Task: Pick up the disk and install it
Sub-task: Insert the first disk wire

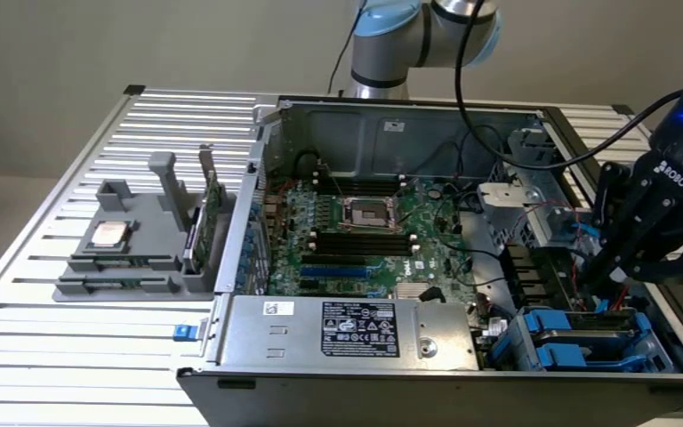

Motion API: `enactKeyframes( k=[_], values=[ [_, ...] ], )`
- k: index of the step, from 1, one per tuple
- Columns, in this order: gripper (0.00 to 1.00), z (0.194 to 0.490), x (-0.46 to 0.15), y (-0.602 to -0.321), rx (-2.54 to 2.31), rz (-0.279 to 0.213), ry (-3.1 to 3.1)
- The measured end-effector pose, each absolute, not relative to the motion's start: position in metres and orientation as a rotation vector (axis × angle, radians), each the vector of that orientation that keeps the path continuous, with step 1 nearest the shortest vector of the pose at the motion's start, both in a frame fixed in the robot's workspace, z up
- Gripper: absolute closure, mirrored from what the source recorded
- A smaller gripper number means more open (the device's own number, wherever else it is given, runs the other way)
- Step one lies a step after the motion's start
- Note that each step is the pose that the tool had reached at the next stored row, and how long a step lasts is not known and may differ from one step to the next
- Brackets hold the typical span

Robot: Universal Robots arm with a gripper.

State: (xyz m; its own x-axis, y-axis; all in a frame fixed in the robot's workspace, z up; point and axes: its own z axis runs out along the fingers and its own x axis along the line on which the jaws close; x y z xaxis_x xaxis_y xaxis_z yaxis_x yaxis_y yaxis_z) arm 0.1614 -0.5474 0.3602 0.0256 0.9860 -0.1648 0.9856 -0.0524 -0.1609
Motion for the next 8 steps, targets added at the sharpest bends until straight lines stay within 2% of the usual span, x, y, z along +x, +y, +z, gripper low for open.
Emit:
enactKeyframes(
  k=[8],
  values=[
    [0.81, 0.359, 0.1578, -0.5495, -2.247, 0.364, -2.16]
  ],
)
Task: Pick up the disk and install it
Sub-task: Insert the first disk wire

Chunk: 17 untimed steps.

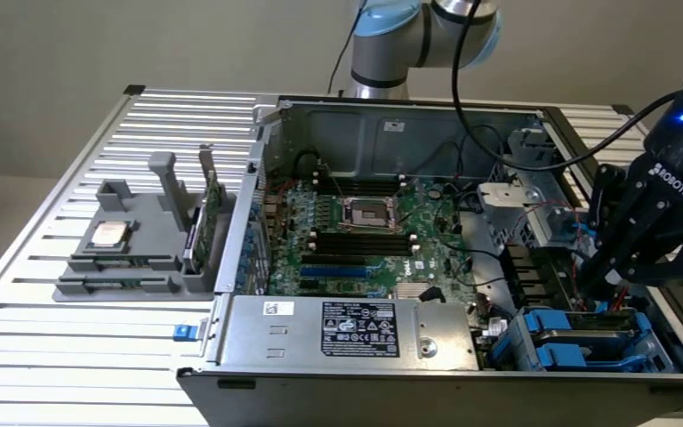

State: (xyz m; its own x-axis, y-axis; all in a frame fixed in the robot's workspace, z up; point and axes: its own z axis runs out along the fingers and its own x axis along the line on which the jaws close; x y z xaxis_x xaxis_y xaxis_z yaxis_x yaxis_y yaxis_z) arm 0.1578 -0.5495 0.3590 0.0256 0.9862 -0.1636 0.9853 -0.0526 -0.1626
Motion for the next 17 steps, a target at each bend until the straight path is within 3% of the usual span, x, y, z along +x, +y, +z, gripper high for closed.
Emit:
enactKeyframes(
  k=[17],
  values=[
    [0.81, 0.345, 0.158, -0.567, -2.197, 0.305, -2.159]
  ],
)
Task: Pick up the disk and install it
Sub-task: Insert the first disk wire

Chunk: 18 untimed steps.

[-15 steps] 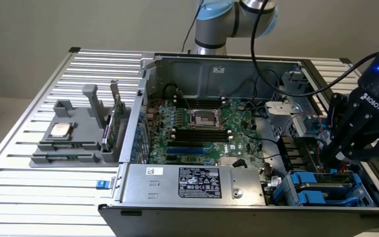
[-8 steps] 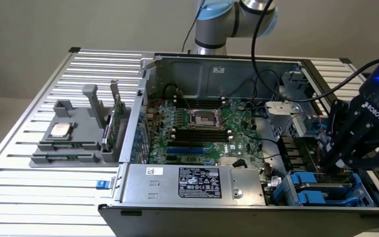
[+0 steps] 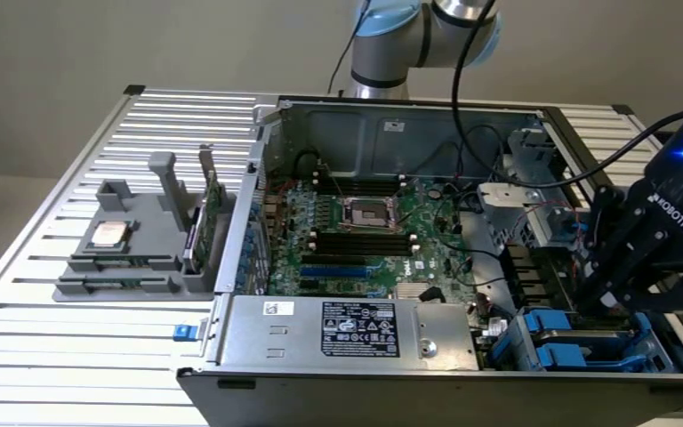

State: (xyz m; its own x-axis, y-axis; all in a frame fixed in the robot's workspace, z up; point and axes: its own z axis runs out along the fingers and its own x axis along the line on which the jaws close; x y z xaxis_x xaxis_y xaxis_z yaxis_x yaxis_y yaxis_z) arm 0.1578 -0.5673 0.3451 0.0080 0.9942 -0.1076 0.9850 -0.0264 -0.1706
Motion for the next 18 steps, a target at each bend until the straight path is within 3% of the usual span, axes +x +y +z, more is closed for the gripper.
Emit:
enactKeyframes(
  k=[18],
  values=[
    [0.81, 0.3383, 0.1608, -0.57, -2.153, 0.28, -2.175]
  ],
)
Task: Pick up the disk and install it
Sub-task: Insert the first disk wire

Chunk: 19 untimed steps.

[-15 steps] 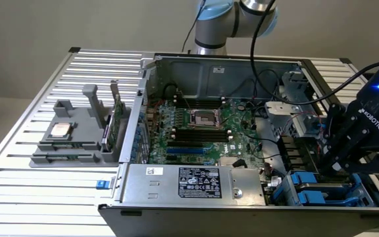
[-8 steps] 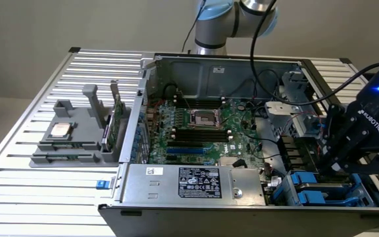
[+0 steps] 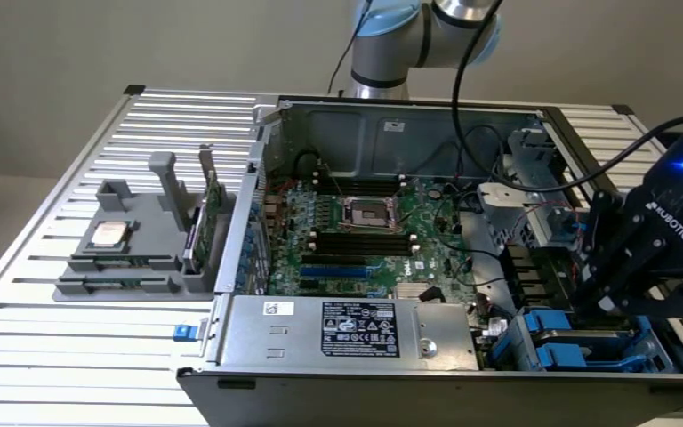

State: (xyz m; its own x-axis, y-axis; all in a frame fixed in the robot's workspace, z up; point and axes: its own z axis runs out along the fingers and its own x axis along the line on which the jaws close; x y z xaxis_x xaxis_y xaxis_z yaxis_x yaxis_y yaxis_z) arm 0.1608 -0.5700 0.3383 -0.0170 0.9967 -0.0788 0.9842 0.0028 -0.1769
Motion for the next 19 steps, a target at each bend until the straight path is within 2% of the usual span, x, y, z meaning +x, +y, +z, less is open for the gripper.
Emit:
enactKeyframes(
  k=[19],
  values=[
    [0.81, 0.3344, 0.1627, -0.5726, -2.139, 0.276, -2.174]
  ],
)
